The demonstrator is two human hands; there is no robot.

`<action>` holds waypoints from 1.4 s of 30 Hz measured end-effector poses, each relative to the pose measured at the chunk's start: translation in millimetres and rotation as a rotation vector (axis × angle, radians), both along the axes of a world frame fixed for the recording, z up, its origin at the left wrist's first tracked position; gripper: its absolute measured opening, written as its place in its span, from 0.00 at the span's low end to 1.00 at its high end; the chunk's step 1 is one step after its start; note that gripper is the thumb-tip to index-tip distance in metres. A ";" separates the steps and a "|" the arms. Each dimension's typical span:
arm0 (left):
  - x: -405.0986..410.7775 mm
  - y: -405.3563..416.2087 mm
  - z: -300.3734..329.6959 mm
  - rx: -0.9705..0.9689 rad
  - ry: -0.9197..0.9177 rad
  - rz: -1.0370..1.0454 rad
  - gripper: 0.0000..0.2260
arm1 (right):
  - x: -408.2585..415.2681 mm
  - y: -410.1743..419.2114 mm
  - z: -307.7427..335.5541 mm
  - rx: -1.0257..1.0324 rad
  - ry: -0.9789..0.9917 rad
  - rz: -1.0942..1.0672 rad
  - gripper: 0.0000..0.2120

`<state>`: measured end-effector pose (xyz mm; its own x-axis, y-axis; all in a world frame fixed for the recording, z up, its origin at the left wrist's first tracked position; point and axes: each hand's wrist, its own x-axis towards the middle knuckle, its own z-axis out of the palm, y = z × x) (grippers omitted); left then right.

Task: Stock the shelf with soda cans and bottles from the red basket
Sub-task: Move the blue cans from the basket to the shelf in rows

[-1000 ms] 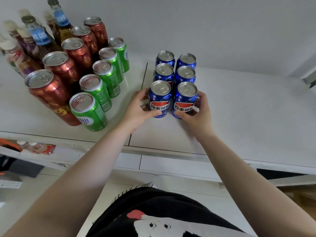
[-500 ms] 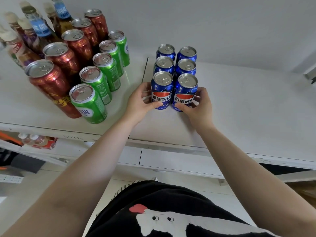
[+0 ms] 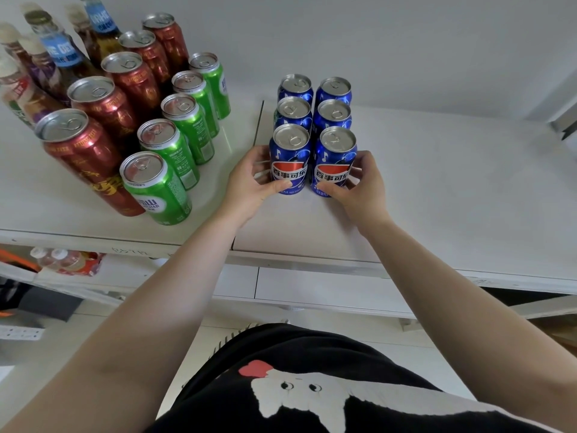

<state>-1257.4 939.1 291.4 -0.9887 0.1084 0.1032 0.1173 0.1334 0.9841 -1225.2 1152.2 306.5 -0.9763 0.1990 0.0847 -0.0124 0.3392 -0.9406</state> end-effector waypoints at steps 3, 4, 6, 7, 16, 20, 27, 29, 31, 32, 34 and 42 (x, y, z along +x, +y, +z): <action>-0.4 0.2 -0.4 -0.005 -0.002 -0.001 0.26 | 0.4 -0.4 -0.8 0.001 0.000 -0.004 0.28; -0.4 0.3 -0.4 -0.006 -0.001 -0.001 0.26 | 0.6 -0.9 -1.0 0.003 0.000 -0.006 0.28; -0.4 0.4 -0.9 -0.008 0.003 0.000 0.27 | 0.9 -1.6 -1.2 0.006 -0.001 -0.012 0.29; -0.5 0.4 -1.3 -0.007 0.003 0.001 0.27 | 1.0 -1.7 -1.2 0.007 -0.002 -0.015 0.29; 14.1 0.9 3.8 -0.065 -0.029 -0.001 0.34 | 16.6 -4.4 7.6 0.031 -0.033 -0.016 0.38; 43.9 -2.2 7.6 -0.190 0.009 0.079 0.37 | 45.1 -2.4 11.5 0.034 -0.041 -0.063 0.39; 176.3 -23.0 26.0 -0.446 0.166 0.312 0.30 | 132.3 -16.4 23.2 0.152 0.083 0.069 0.32; 229.7 -28.9 25.3 -0.523 0.134 0.371 0.28 | 167.2 -29.9 21.8 0.225 0.099 0.195 0.32; 286.1 -34.9 19.7 -0.603 0.026 0.398 0.27 | 204.6 -47.4 15.6 0.322 0.106 0.341 0.31; 315.1 -38.5 15.6 -0.643 -0.035 0.386 0.27 | 224.1 -57.6 11.2 0.374 0.093 0.420 0.31; 372.8 -47.6 5.4 -0.728 -0.131 0.349 0.27 | 264.0 -78.7 0.5 0.462 0.033 0.567 0.31; 572.9 -104.1 -36.3 -0.790 -0.441 0.493 0.28 | 404.0 -158.4 -47.8 0.781 -0.042 1.055 0.33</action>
